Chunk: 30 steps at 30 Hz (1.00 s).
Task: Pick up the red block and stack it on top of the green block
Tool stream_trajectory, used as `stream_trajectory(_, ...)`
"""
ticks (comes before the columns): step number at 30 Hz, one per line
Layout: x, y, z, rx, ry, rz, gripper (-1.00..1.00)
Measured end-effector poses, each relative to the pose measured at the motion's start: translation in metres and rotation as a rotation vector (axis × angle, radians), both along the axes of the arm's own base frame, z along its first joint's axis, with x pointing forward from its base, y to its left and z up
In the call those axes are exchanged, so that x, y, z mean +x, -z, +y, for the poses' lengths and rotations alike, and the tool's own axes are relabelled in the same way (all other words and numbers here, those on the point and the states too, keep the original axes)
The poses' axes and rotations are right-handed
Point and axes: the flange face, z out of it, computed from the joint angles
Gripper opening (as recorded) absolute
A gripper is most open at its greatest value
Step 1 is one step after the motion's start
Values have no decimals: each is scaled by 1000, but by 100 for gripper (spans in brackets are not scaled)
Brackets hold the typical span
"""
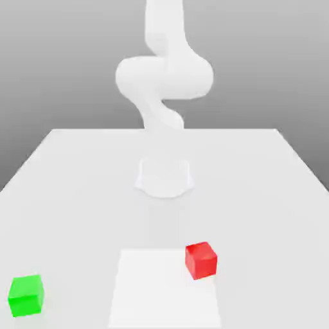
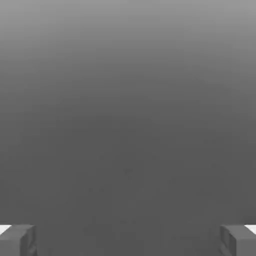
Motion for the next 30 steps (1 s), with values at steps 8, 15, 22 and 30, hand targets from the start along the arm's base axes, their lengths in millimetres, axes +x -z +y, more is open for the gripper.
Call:
stream_trajectory(8, 57, 199, 35, -66, -117, 299, 0)
stream_trajectory(15, 27, 375, 59, -107, -240, 573, 0)
stream_trajectory(22, -13, 481, 66, -119, -305, 709, 0)
stream_trajectory(30, -15, 516, 66, -120, -307, 712, -100)
